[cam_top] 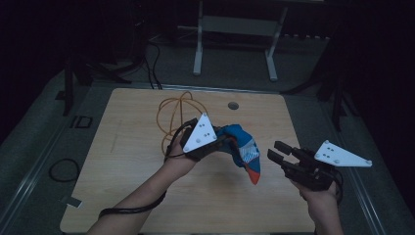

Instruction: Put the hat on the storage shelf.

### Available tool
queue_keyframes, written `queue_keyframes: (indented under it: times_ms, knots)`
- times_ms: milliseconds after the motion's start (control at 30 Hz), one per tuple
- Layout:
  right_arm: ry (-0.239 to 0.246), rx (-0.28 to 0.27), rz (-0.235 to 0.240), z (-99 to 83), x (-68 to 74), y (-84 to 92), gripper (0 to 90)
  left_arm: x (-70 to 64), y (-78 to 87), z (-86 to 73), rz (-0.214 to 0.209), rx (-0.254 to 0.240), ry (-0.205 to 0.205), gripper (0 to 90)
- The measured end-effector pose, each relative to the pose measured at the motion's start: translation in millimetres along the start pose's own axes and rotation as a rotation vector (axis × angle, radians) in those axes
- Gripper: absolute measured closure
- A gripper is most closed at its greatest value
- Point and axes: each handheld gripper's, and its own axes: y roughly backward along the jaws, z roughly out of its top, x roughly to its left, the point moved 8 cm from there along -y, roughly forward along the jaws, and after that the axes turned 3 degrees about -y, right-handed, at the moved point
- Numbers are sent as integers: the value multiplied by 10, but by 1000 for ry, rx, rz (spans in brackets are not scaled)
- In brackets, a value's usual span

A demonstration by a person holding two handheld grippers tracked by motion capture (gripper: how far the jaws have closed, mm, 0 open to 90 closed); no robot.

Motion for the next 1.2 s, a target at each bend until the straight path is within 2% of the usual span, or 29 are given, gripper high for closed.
queue_keyframes:
  times_ms: [33, 100, 233, 300, 333, 433, 533, 600, 667, 800, 933, 1000, 1067, 1133, 1167, 1200]
  knots:
    - [0, 7, 12, -24, 24, -20, 602, -1, 16, -3, -28, -21, 9, 888]
    - [7, 18, 27, -60, 68, -55, 604, 6, 44, -28, -66, -33, 17, 888]
    - [16, 32, 74, -106, 196, -114, 612, 1, 100, -51, -165, -94, 71, 887]
    - [22, 35, 86, -115, 233, -128, 612, 5, 111, -59, -177, -102, 73, 887]
    - [34, 42, 106, -127, 307, -147, 611, -2, 141, -62, -220, -133, 86, 887]
    - [50, 43, 130, -129, 407, -158, 606, 0, 186, -48, -258, -188, 94, 886]
    - [63, 44, 138, -133, 453, -169, 593, 3, 200, -45, -266, -199, 87, 886]
    - [67, 52, 143, -152, 480, -202, 588, -23, 245, -17, -324, -244, 87, 886]
    - [67, 57, 147, -167, 488, -237, 588, -51, 258, 0, -354, -266, 89, 887]
    - [62, 55, 164, -161, 521, -303, 573, -101, 259, 25, -388, -286, 76, 887]
    - [73, 52, 182, -131, 579, -337, 542, -100, 237, 41, -379, -291, 88, 886]
    - [86, 54, 179, -118, 601, -353, 537, -102, 231, 47, -386, -295, 104, 886]
    - [101, 58, 167, -118, 609, -379, 543, -109, 221, 45, -379, -289, 102, 886]
    - [101, 58, 164, -119, 602, -397, 686, -126, 214, 36, -383, -282, 95, 886]
    - [96, 46, 154, -110, 591, -398, 727, -137, 209, 26, -387, -273, 88, 886]
    - [92, 40, 146, -102, 579, -393, 822, -148, 208, 15, -391, -269, 85, 886]
